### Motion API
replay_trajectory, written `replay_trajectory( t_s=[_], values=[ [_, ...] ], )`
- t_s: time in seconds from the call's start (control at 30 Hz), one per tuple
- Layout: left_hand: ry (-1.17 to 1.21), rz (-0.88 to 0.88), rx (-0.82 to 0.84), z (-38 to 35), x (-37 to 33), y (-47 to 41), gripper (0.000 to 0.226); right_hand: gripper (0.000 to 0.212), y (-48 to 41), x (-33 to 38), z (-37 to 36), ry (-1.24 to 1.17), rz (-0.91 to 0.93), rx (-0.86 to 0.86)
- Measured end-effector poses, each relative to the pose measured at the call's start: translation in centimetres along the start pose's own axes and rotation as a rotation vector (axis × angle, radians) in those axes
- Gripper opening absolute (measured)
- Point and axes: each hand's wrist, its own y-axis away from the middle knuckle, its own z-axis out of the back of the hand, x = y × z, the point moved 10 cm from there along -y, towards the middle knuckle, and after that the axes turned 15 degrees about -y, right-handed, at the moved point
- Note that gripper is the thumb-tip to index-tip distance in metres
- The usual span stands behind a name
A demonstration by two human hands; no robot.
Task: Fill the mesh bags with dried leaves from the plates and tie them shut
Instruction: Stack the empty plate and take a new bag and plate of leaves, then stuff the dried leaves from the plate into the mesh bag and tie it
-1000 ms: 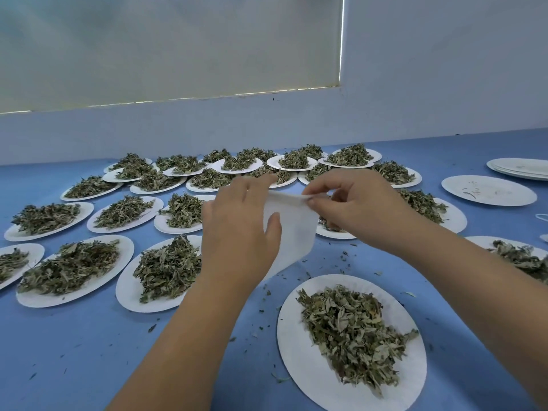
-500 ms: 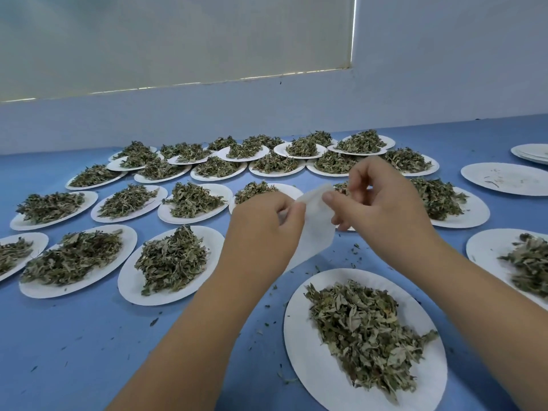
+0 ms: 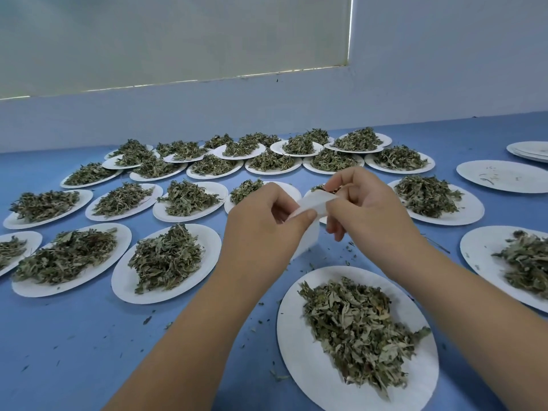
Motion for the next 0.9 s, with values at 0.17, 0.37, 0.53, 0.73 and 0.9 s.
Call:
replay_trajectory(
  t_s=[0.17, 0.37, 0.53, 0.73, 0.9],
  values=[
    [-0.009, 0.094, 0.010, 0.6, 1.1, -0.2, 0.014, 0.031, 0.7, 1.7, -0.8, 0.170, 0.102, 0.136],
    [-0.281, 0.052, 0.058, 0.6, 0.3, 0.5, 0.012, 0.033, 1.4, 1.8, -1.9, 0.377, 0.120, 0.304],
    [-0.274, 0.083, 0.223, -0.9, 0.9, 1.1, 0.010, 0.030, 1.2, 1.9, -0.9, 0.365, 0.080, 0.295],
    [-0.065, 0.015, 0.159, -0.1, -0.3, 0.9, 0.024, 0.020, 1.5, 1.4, -0.8, 0.335, -0.001, 0.361],
    [-0.085, -0.072, -0.006, 1.7, -0.6, 0.4, 0.019, 0.021, 2.5, 1.1, -1.4, 0.362, -0.109, 0.518]
  ],
)
